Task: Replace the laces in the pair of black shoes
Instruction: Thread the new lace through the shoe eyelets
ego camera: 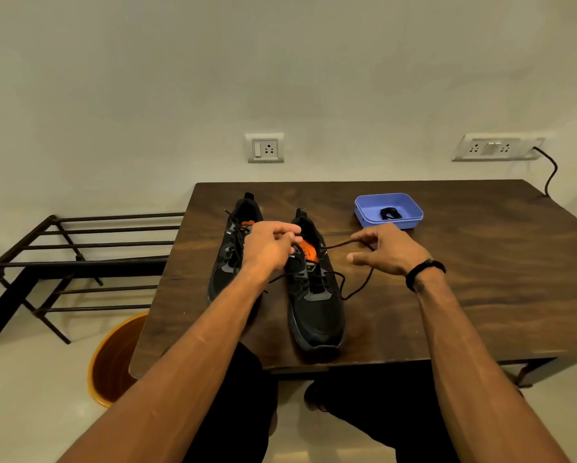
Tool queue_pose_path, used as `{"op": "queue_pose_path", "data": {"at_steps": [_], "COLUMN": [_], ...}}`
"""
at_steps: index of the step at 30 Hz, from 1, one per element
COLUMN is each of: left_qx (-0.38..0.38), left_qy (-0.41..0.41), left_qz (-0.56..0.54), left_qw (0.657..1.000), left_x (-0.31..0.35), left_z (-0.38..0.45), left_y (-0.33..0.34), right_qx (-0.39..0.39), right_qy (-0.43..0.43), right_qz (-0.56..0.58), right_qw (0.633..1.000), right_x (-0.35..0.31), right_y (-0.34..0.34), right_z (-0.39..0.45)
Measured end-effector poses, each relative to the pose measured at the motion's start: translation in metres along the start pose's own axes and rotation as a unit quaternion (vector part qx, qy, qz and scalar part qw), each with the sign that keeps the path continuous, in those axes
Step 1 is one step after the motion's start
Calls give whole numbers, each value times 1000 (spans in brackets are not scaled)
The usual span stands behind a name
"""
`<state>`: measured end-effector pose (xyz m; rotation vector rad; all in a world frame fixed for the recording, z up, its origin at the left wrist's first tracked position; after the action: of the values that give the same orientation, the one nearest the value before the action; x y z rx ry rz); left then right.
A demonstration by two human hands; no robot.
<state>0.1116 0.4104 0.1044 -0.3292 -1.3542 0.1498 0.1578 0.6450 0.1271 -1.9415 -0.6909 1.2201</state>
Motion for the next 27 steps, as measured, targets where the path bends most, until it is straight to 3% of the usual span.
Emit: {"op": "queue_pose_path", "data": {"at_steps": [5, 13, 20, 23, 25, 27], "left_qx": [-154, -208, -184, -124, -77, -82], "left_qy": [27, 78, 70, 31, -4, -22], "left_qz": [14, 95, 100, 120, 188, 262], "left_qw": [988, 970, 975, 985, 979, 961], "left_x": [12, 17, 17, 4, -6, -14], "left_z": [-8, -12, -9, -4, 0, -1], "left_y": [15, 16, 16, 14, 5, -1], "right_qx": [-12, 34, 65, 78, 91, 106], "right_qy": [-165, -187, -169, -139, -114, -101], "right_qz": [123, 25, 46, 35, -23, -61], "right_qw": [979, 982, 982, 987, 989, 987], "right_x": [-39, -43, -44, -40, -39, -41], "right_y": [23, 35, 40, 46, 57, 68], "right_z": [-10, -8, -7, -4, -1, 1]}}
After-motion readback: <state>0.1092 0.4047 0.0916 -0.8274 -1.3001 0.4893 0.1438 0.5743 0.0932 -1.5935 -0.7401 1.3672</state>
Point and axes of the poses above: each hand's wrist, its own z-axis towards the middle knuckle, its own y-axis out of the palm, x = y × z, the point moved 3 cm from there along z, towards the middle knuckle, and after that the axes turned 13 degrees about y, right-handed, at the moved point
